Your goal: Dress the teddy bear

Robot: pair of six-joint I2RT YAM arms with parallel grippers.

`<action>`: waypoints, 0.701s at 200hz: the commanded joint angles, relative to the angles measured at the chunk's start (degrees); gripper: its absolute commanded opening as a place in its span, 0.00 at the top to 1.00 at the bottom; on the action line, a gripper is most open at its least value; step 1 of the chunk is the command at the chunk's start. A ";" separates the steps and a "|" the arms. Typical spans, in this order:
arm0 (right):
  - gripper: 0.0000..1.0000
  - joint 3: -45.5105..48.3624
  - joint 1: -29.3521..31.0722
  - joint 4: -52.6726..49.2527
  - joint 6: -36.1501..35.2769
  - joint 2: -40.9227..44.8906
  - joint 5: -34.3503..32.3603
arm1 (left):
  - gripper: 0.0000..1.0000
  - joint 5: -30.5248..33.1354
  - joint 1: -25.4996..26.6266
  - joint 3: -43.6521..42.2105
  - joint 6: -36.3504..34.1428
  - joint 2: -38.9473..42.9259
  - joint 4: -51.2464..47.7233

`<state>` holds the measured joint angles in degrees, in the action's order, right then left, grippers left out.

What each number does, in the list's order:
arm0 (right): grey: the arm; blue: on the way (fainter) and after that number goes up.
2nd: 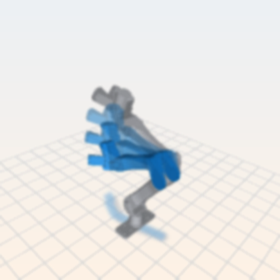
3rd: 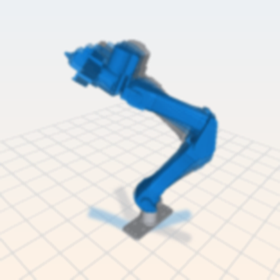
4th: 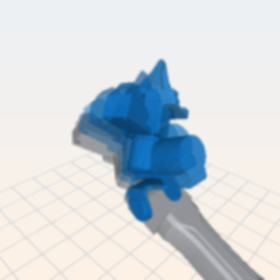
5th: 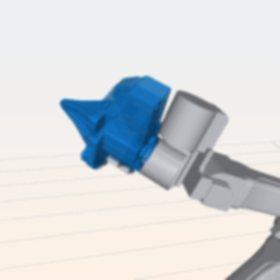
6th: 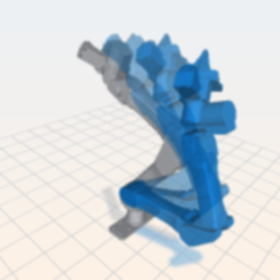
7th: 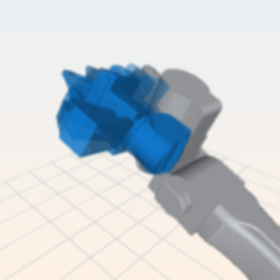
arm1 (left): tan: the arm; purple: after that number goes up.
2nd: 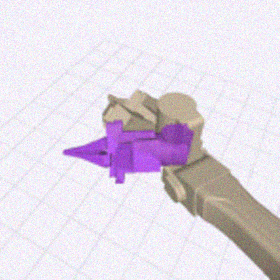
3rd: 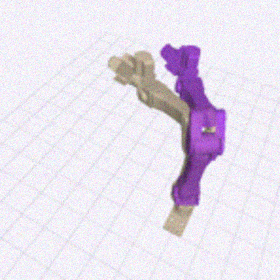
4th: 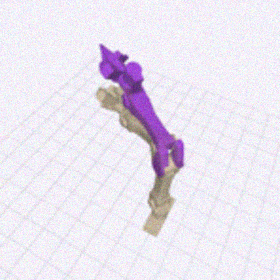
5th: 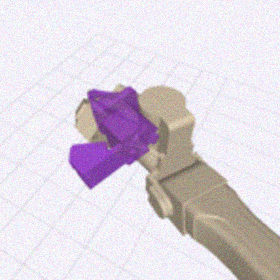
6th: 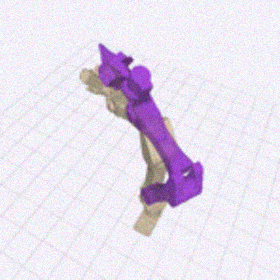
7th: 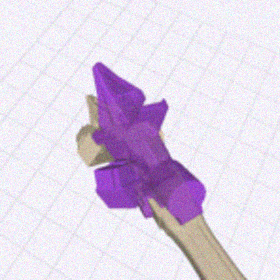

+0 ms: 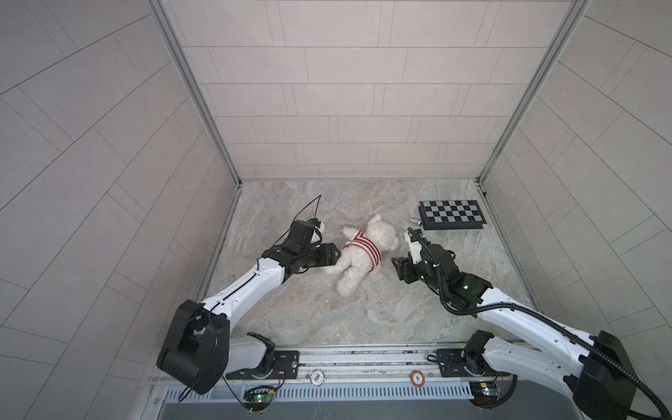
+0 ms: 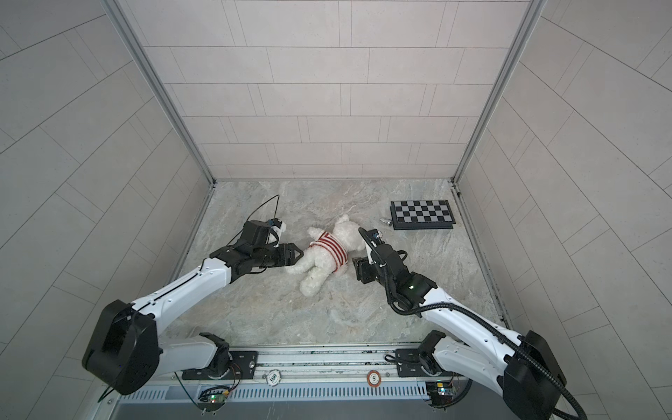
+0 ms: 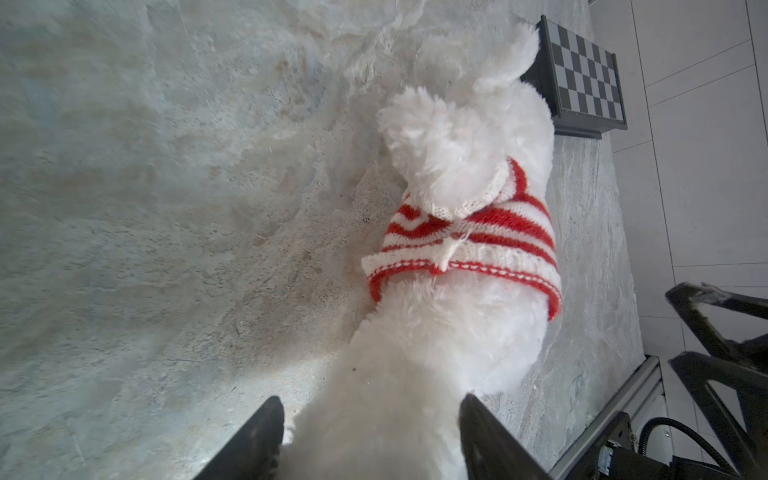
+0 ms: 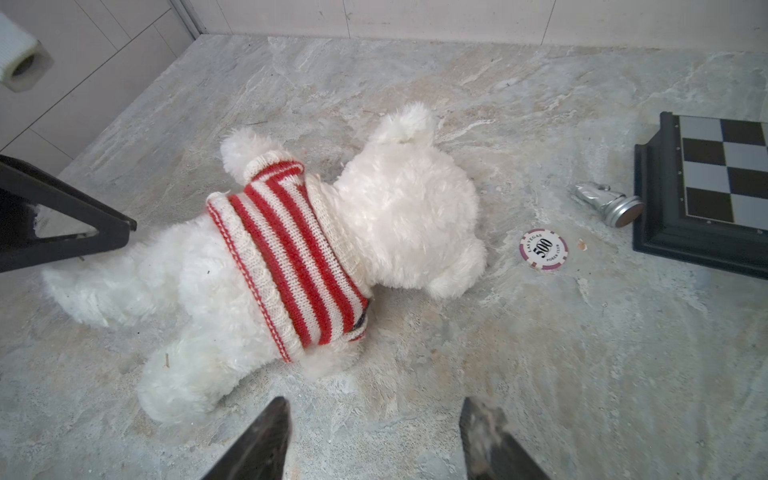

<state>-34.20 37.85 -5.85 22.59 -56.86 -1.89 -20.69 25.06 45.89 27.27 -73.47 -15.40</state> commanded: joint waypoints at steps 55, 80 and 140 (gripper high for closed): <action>0.32 1.05 -0.93 0.48 0.95 1.80 0.75 | 0.30 14.04 17.48 4.16 5.11 -4.51 2.19; 0.31 1.79 -0.93 -0.29 1.26 3.09 0.58 | 0.29 14.17 17.48 5.06 5.47 -8.55 5.06; 0.30 3.78 -0.93 -1.24 2.19 6.57 -0.02 | 0.33 14.08 15.90 5.24 7.23 -16.98 9.99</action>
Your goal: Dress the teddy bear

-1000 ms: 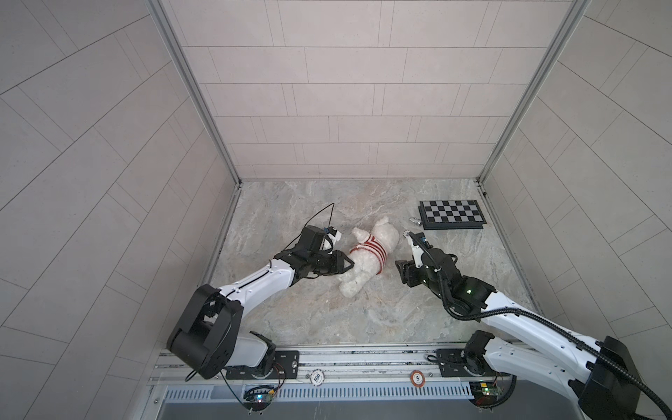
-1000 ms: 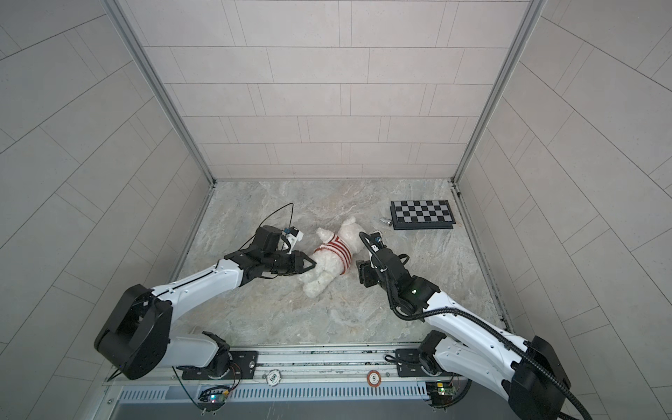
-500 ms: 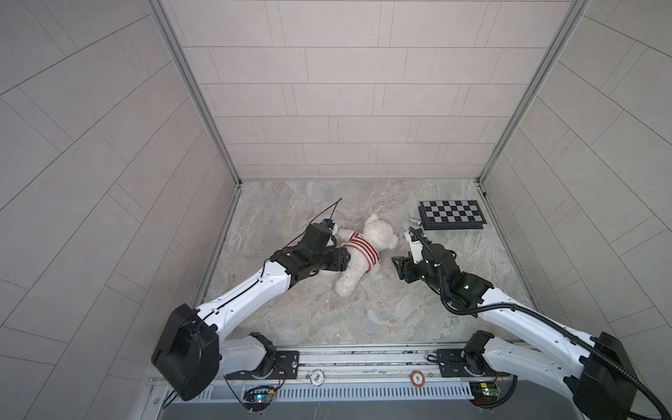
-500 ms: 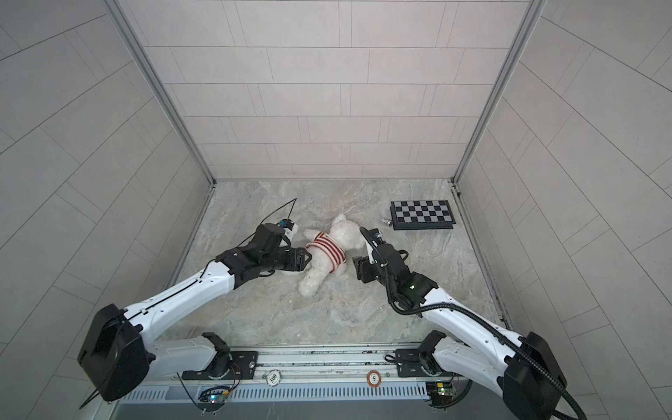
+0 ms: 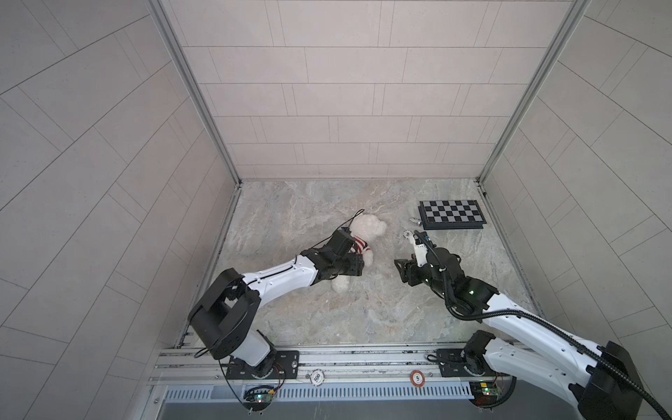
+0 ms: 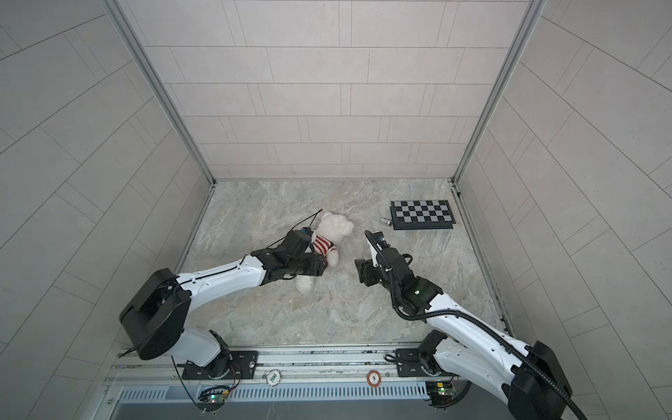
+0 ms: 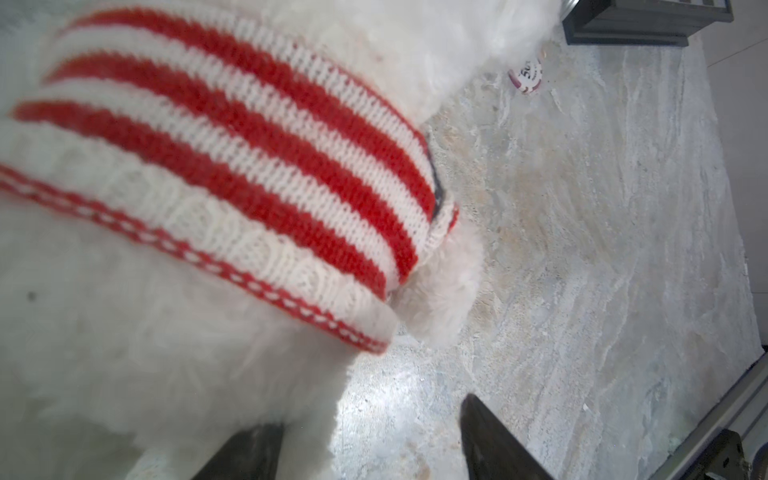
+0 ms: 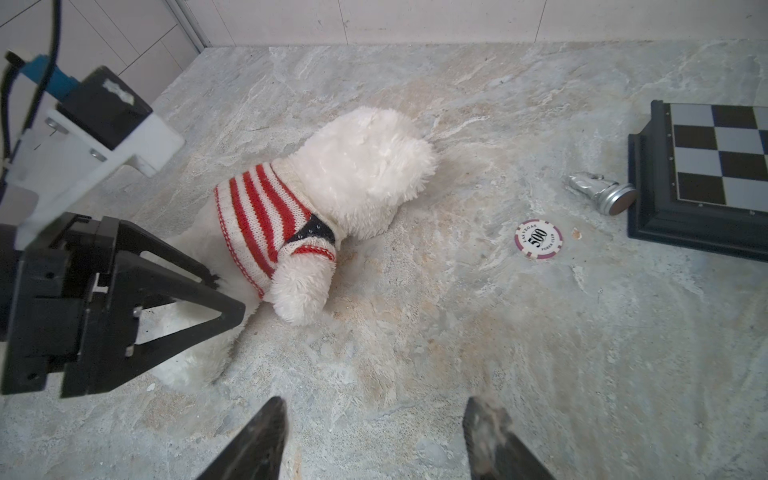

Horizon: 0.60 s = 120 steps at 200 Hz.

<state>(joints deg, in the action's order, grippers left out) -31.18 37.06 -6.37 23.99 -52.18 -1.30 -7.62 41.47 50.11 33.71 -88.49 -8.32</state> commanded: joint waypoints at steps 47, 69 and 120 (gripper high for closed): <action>0.30 1.49 -0.21 -1.63 0.54 3.76 -1.31 | 0.60 0.60 -0.47 -0.25 0.06 -3.35 3.22; 0.30 1.31 -0.65 -1.63 0.12 3.54 -1.07 | 0.72 0.32 -0.45 -1.57 -0.62 -2.29 2.89; 0.30 -2.16 -3.37 -2.94 -3.10 1.70 2.60 | 0.86 -0.33 0.28 -4.72 -5.87 2.25 -1.17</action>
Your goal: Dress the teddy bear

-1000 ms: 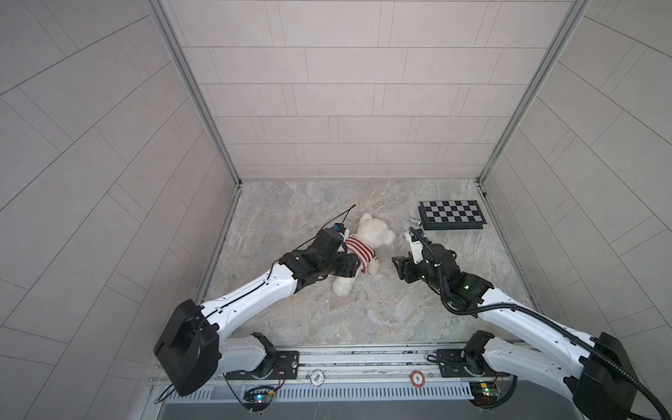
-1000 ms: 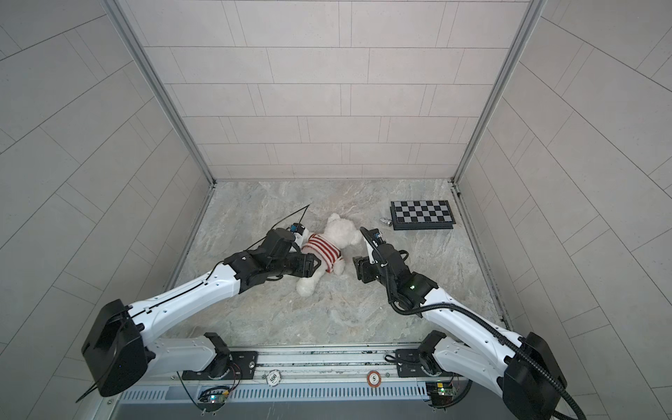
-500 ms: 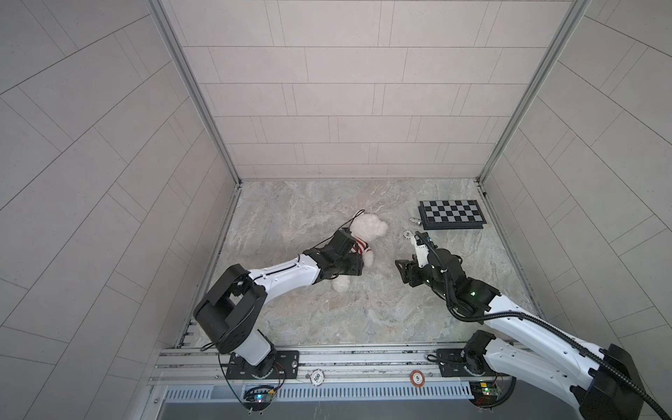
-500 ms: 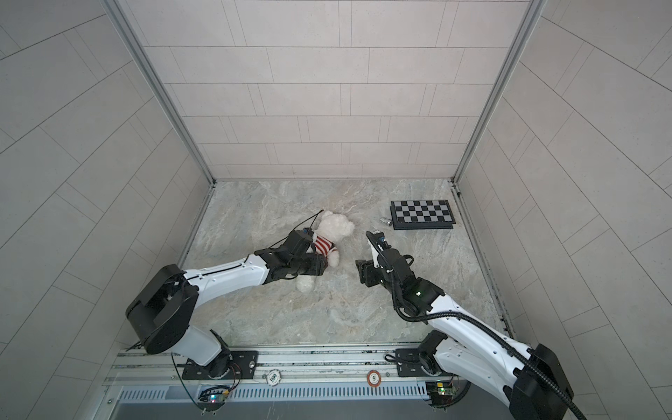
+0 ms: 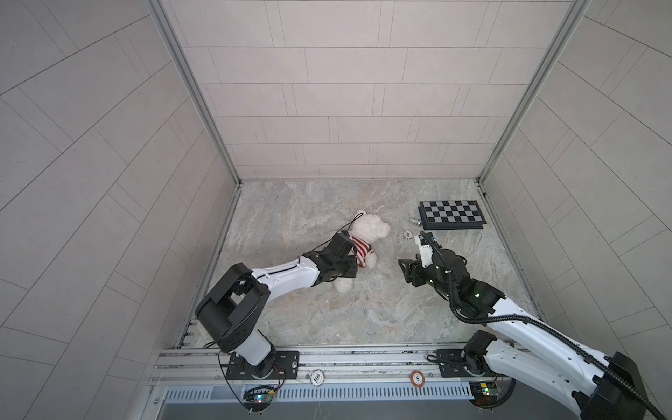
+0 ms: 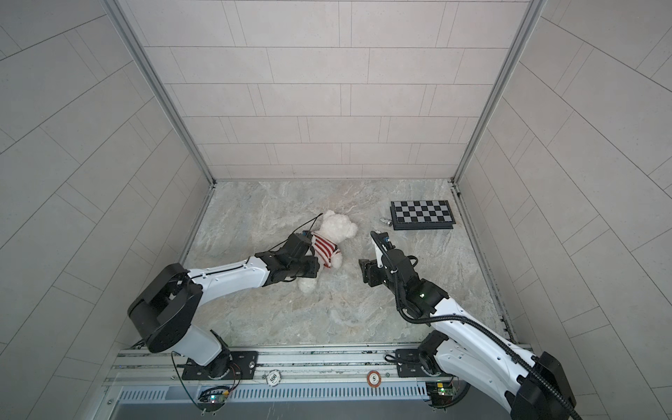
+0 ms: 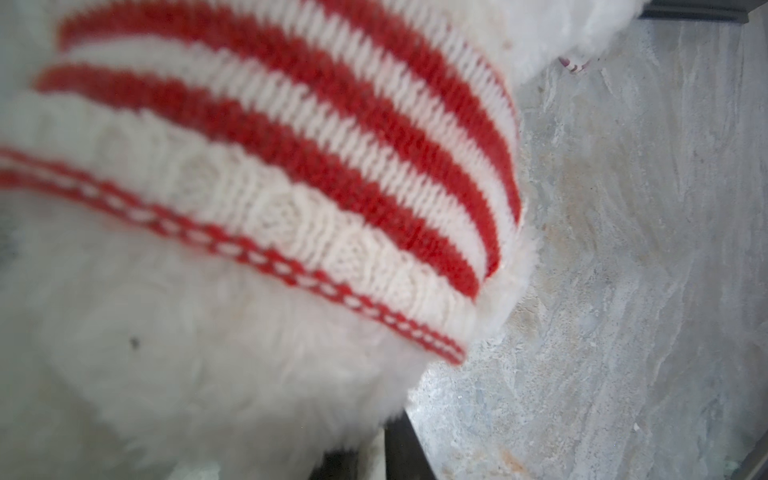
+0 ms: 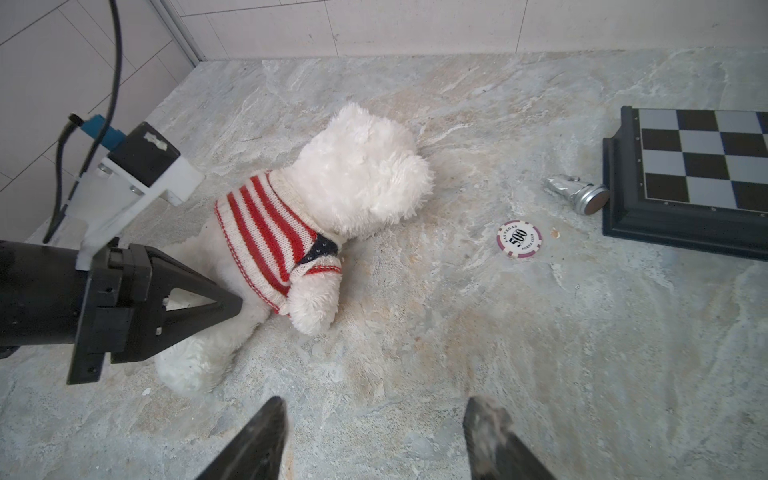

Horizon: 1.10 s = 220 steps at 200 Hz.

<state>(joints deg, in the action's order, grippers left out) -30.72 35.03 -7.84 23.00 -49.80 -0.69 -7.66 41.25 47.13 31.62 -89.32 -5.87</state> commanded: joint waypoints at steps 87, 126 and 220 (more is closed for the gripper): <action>0.27 -15.10 -5.93 -0.38 -7.21 -14.31 13.39 | 0.67 -0.19 2.73 -9.21 -4.18 12.99 -5.79; 0.26 -13.48 -5.87 1.80 -5.18 -14.33 13.93 | 0.39 2.88 1.80 -3.25 -7.13 9.02 -9.42; 0.24 -9.97 -5.93 1.51 -3.85 -11.17 13.48 | 0.41 -2.83 -3.19 1.61 -3.22 9.42 -6.90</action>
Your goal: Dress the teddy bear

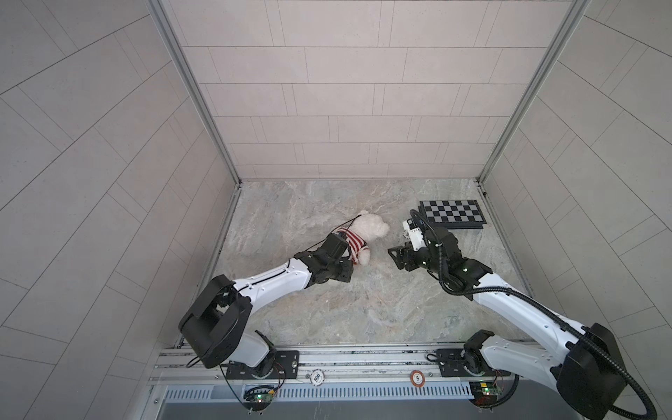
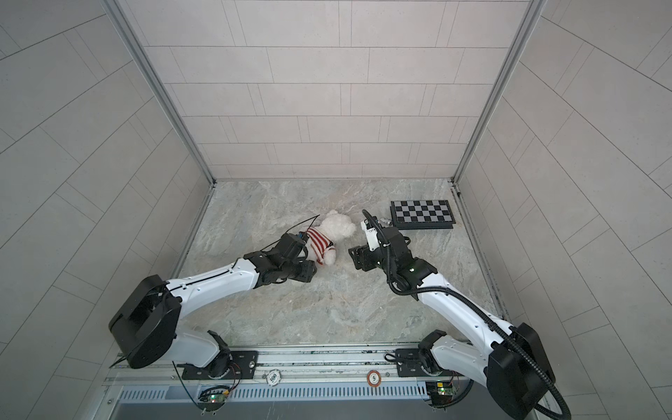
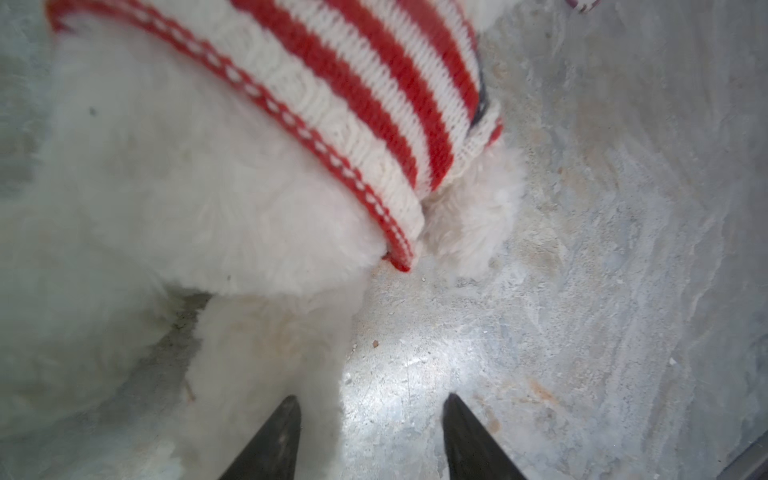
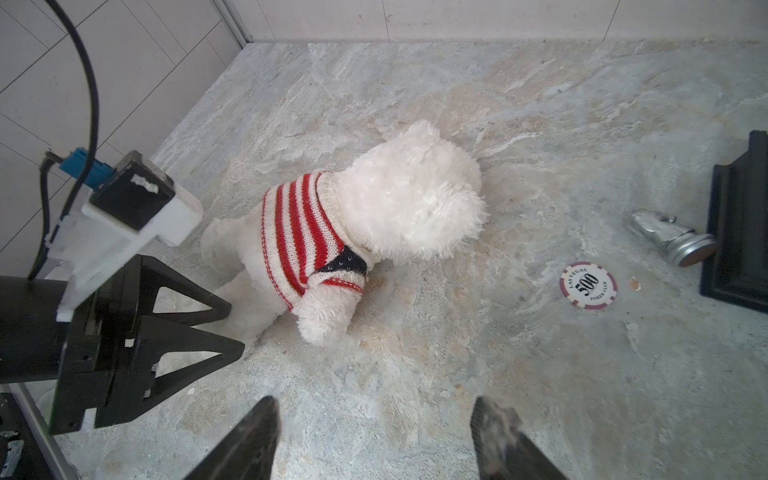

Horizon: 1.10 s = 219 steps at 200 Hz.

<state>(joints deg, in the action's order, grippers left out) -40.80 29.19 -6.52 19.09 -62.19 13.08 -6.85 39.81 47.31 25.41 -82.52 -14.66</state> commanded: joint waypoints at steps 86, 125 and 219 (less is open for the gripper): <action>0.24 2.20 -0.04 -0.73 0.07 3.83 -1.08 | 0.40 -4.12 -6.32 10.61 7.83 -10.56 8.92; 0.23 1.99 -0.20 -2.33 -0.76 4.96 -2.43 | 0.68 -1.90 -6.20 9.12 7.61 -12.44 9.30; 0.23 -0.60 -0.40 -2.09 -1.48 2.53 -1.62 | 0.83 2.79 -4.65 -0.40 4.86 -8.83 8.15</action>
<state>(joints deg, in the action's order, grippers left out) -39.53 28.91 -8.19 18.17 -59.77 11.42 -6.87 34.26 49.30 31.62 -93.69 -4.51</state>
